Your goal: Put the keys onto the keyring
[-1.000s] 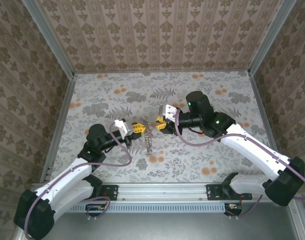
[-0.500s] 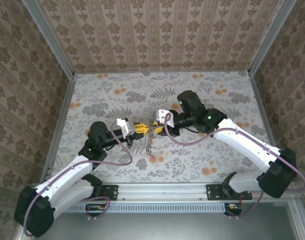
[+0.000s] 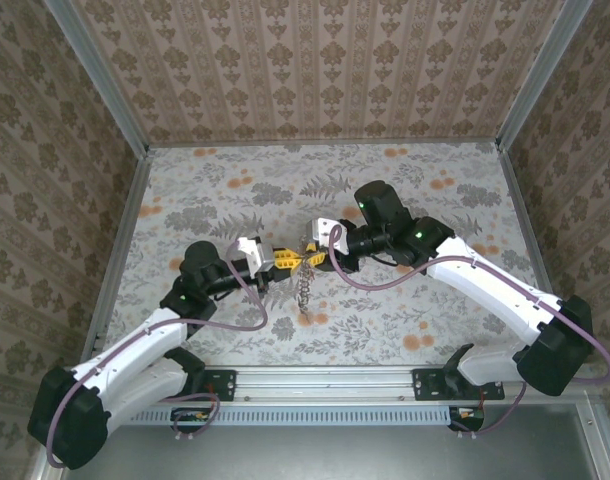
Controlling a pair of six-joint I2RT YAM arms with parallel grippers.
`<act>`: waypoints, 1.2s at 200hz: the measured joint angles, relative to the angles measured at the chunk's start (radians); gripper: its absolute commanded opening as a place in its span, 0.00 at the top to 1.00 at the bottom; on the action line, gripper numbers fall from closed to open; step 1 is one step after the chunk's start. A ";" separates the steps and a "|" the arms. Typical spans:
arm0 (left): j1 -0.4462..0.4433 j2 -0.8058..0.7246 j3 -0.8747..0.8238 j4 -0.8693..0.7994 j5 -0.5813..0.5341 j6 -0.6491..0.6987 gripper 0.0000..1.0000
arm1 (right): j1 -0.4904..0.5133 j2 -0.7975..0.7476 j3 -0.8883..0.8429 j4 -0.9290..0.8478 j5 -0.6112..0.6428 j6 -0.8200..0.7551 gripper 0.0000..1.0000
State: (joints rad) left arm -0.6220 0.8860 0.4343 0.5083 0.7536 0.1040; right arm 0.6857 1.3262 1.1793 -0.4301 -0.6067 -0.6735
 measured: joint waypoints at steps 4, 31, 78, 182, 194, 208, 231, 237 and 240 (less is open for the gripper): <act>0.000 0.001 0.000 0.000 0.000 0.000 1.00 | 0.000 0.000 0.000 0.000 -0.001 0.000 0.74; 0.000 0.003 0.003 0.001 0.000 0.000 1.00 | 0.001 0.000 0.000 0.000 -0.008 0.000 0.74; -0.002 0.006 0.005 0.021 -0.001 -0.001 1.00 | 0.004 0.000 0.000 0.001 -0.023 0.009 0.75; -0.012 0.033 0.063 -0.106 -0.023 0.031 0.75 | 0.010 0.003 -0.001 -0.043 0.012 -0.011 1.00; -0.012 0.030 0.102 -0.195 -0.025 0.070 0.75 | 0.017 0.012 0.016 -0.087 0.040 -0.029 1.00; -0.012 0.027 0.145 -0.285 -0.029 0.113 0.75 | 0.027 0.031 0.045 -0.140 0.079 -0.051 1.00; -0.012 0.027 0.187 -0.378 -0.032 0.163 0.75 | 0.043 0.048 0.066 -0.196 0.126 -0.067 1.00; -0.012 0.027 0.192 -0.399 -0.032 0.173 0.75 | 0.046 0.050 0.067 -0.206 0.134 -0.068 1.00; -0.012 0.027 0.195 -0.409 -0.032 0.178 0.75 | 0.047 0.050 0.067 -0.209 0.137 -0.068 1.00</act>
State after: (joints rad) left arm -0.6338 0.9131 0.6289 0.0998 0.7216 0.2821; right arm 0.7322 1.3758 1.2465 -0.6395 -0.4702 -0.7410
